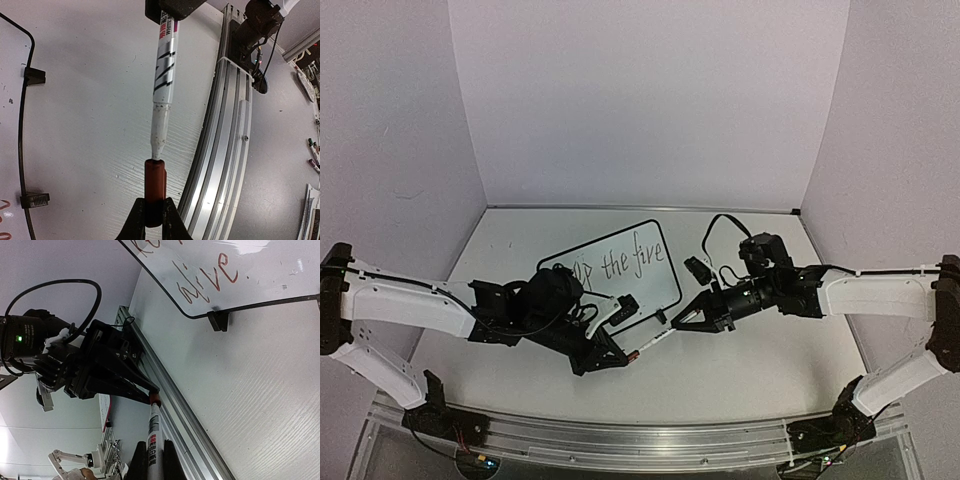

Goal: Write a sentence on the whiteboard
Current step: Insert the whiteboard marker without the cap into the pen cap.

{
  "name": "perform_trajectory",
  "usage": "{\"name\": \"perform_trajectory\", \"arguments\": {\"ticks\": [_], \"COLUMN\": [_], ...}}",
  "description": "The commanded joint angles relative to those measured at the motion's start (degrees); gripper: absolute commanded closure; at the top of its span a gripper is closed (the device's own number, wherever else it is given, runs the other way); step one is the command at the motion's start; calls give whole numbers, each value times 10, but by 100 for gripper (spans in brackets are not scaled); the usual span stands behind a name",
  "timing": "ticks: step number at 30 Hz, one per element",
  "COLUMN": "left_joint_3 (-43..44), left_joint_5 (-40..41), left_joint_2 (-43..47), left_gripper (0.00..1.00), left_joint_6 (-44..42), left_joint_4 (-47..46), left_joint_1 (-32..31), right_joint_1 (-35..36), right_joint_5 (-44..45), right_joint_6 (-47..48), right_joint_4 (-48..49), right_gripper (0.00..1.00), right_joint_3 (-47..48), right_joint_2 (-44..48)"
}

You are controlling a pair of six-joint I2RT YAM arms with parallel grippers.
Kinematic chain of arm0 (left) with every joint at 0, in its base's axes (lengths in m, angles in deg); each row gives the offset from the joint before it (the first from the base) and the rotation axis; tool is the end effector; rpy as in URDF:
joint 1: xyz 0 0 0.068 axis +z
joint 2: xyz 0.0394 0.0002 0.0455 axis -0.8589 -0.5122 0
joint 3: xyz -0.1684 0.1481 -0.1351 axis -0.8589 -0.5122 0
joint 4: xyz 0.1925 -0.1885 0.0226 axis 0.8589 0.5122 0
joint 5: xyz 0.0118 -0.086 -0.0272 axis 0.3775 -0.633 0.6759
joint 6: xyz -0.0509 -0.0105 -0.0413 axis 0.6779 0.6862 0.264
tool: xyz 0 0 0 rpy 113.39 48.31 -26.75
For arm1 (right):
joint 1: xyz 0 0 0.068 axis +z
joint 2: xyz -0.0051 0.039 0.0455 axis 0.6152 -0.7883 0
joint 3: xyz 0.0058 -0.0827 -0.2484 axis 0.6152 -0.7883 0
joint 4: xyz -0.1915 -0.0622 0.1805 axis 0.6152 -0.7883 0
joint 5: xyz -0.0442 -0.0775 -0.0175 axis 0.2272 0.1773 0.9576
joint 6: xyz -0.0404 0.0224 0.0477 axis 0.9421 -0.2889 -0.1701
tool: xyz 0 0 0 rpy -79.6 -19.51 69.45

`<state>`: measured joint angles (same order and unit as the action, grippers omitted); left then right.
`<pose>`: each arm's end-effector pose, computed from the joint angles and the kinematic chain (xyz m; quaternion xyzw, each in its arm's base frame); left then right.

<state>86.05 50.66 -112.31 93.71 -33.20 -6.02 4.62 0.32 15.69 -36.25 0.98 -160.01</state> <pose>0.1167 -0.2919 0.1867 0.4817 0.7592 -0.3645 0.2422 0.1990 0.2404 0.2062 -0.2301 0.7777 0.5819 0.0609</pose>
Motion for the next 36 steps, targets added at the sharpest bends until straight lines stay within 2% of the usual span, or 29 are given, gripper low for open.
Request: {"name": "perform_trajectory", "arguments": {"ticks": [1, 21, 36], "left_joint_3": [32, 45, 56], "left_joint_5": [-6, -7, 19], "left_joint_2": [-5, -6, -14], "left_gripper": [100, 100, 100], "left_joint_6": [-8, -15, -13], "left_joint_4": [-9, -17, -79], "left_joint_1": [1, 1, 2], "right_joint_1": [7, 19, 51], "right_joint_5": [-10, -10, -15], "right_joint_6": [7, 10, 2], "right_joint_4": [25, 34, 52], "right_gripper": [100, 100, 100], "right_joint_3": [22, 36, 52], "right_joint_2": [-3, -32, -65]}}
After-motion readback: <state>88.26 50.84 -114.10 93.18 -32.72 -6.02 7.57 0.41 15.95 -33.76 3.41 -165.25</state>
